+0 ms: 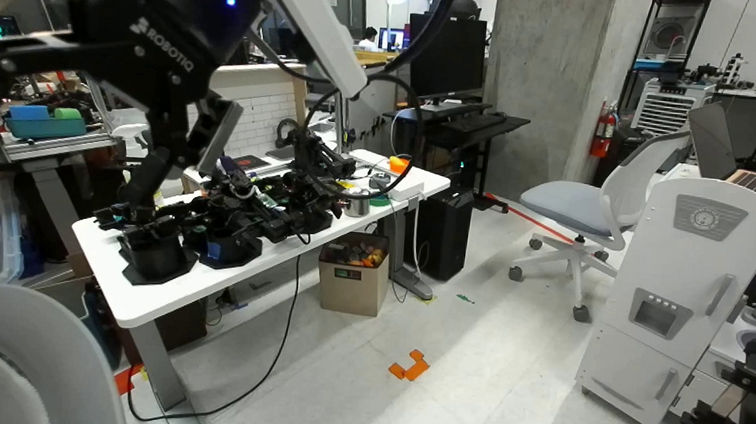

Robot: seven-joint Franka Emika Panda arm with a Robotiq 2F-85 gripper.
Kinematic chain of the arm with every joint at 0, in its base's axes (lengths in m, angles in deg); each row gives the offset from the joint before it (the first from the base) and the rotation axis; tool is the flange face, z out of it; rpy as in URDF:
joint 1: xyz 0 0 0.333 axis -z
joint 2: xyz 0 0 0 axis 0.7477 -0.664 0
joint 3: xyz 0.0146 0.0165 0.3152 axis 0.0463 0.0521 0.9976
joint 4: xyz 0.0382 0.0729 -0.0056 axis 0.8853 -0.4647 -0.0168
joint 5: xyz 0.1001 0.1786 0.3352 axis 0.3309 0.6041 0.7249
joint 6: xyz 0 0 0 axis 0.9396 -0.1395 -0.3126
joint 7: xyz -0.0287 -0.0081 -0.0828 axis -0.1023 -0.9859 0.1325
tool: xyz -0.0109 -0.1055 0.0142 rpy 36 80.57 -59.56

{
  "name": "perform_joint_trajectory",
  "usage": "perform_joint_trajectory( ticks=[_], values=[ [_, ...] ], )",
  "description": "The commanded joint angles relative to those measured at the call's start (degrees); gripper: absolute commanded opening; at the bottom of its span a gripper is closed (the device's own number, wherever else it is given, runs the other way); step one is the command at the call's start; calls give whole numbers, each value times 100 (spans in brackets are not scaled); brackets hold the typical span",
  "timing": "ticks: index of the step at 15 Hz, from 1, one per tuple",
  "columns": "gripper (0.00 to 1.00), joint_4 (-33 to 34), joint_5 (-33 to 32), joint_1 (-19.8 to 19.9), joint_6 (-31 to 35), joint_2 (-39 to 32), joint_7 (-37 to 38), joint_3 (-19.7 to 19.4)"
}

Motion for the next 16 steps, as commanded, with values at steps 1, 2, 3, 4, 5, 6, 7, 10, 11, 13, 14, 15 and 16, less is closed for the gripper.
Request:
perform_joint_trajectory(
  ticks=[1, 2, 3, 4, 5, 6, 7, 10, 11, 13, 14, 15, 16],
  values=[
    [100, 802, -123, -353, -282, -605, 225, 59],
    [100, 883, -147, -441, -306, -707, 258, 53],
    [100, 958, -175, -518, -336, -803, 292, 45],
    [100, 1038, -210, -583, -376, -885, 345, 32],
    [100, 1112, -256, -636, -425, -951, 393, 14],
    [100, 1197, -320, -680, -504, -991, 460, -11],
    [100, 1279, -398, -719, -589, -998, 547, -48],
    [100, 1281, -638, -766, -808, -674, 632, -192],
    [100, 1334, -735, -773, -889, -619, 647, -228],
    [100, 1396, -925, -749, -1038, -535, 680, -285],
    [100, 1422, -996, -729, -1143, -529, 690, -304],
    [100, 1440, -1052, -718, -1202, -531, 709, -335],
    [100, 1451, -1086, -711, -1265, -545, 706, -366]
  ],
)
